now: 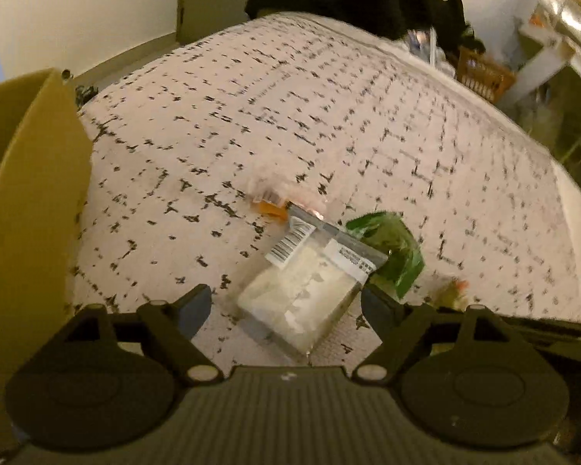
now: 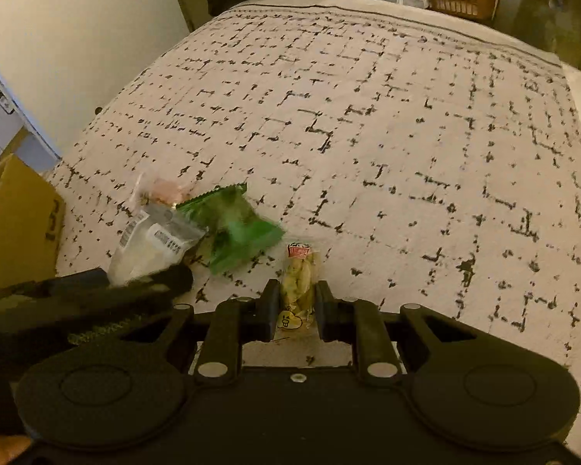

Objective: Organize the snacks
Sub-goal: 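Grasp the small clear nut bag with the right gripper while the left lowers to the white bag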

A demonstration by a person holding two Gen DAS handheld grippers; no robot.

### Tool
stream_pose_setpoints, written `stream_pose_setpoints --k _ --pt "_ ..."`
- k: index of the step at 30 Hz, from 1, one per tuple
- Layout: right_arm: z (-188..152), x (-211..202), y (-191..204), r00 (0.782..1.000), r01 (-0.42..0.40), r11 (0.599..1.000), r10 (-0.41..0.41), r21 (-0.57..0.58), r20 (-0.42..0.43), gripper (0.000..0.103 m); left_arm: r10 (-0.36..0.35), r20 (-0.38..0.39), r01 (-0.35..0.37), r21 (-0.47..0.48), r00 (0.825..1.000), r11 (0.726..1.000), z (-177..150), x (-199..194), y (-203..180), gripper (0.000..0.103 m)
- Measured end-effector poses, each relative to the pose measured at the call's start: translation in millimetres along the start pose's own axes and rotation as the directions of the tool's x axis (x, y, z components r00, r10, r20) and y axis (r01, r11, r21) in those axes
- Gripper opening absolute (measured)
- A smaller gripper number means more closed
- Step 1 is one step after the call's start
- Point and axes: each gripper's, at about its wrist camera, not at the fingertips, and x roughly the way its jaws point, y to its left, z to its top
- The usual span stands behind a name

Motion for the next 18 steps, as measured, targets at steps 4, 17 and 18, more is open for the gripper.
stream_pose_setpoints --k 4,17,18 --pt "3 3 2 0.999 0.033 0.999 -0.033 -0.014 0.013 0.02 0.101 -0.002 -0.1 0.13 0.995 0.986 -1 12 -22 0.083" --pt "2 -6 11 0.998 0.051 0.997 -0.049 -0.053 0.032 0.019 0.049 0.049 -0.054 0.107 0.998 0.993 -6 4 -12 0.058" --pt "2 -9 13 0.998 0.046 0.997 -0.044 -0.055 0.038 0.019 0.038 0.052 -0.043 0.095 0.998 0.995 -7 0 -10 0.056"
